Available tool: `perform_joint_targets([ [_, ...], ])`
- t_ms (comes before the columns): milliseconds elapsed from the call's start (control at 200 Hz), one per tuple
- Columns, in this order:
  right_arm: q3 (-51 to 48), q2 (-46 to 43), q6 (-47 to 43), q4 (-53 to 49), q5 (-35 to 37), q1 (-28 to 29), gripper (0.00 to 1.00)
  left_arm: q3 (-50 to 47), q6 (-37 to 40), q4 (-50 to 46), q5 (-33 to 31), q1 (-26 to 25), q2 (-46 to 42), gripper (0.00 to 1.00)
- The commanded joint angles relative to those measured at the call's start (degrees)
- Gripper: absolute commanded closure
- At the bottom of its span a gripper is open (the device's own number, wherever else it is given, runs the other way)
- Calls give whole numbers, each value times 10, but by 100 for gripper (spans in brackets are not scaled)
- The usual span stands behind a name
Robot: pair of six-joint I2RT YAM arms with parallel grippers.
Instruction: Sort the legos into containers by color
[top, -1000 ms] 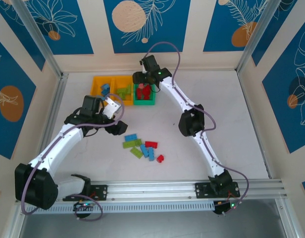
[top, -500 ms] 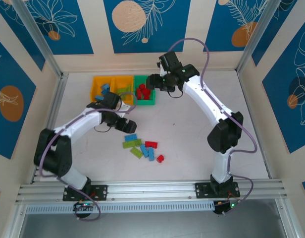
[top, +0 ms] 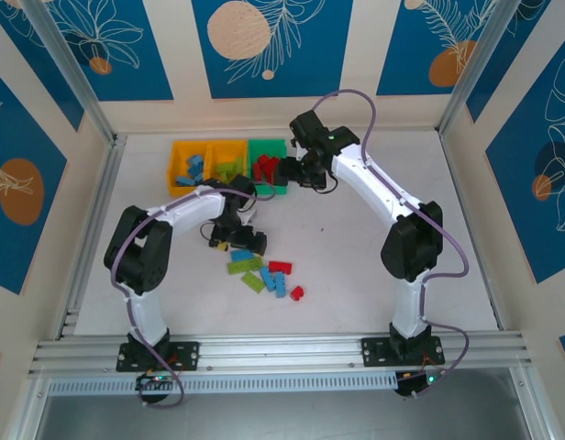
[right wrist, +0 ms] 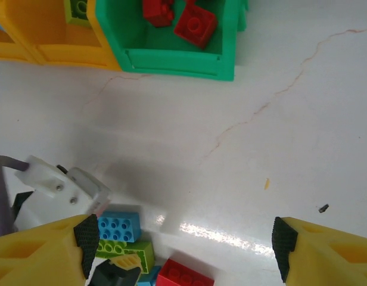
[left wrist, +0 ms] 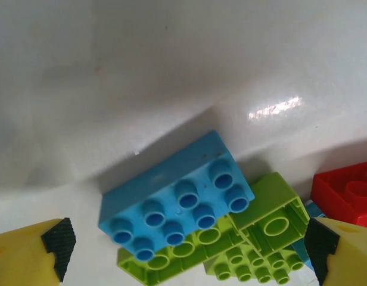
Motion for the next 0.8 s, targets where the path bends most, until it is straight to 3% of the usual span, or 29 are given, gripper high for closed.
perform_joint_targets([
  [0, 13, -6, -20, -36, -14, 6, 21, 11, -66, -51, -42, -12, 17, 0],
  [180, -61, -67, -22, -22, 3, 18, 21, -11, -115, -10, -83, -17, 14, 0],
  [470, -88, -104, -44, -37, 16, 24, 21, -25, -137, 82, -37, -26, 15, 1],
  [795, -82, -101, -51, -42, 14, 26, 20, -25, -190, 22, -94, -26, 31, 17],
])
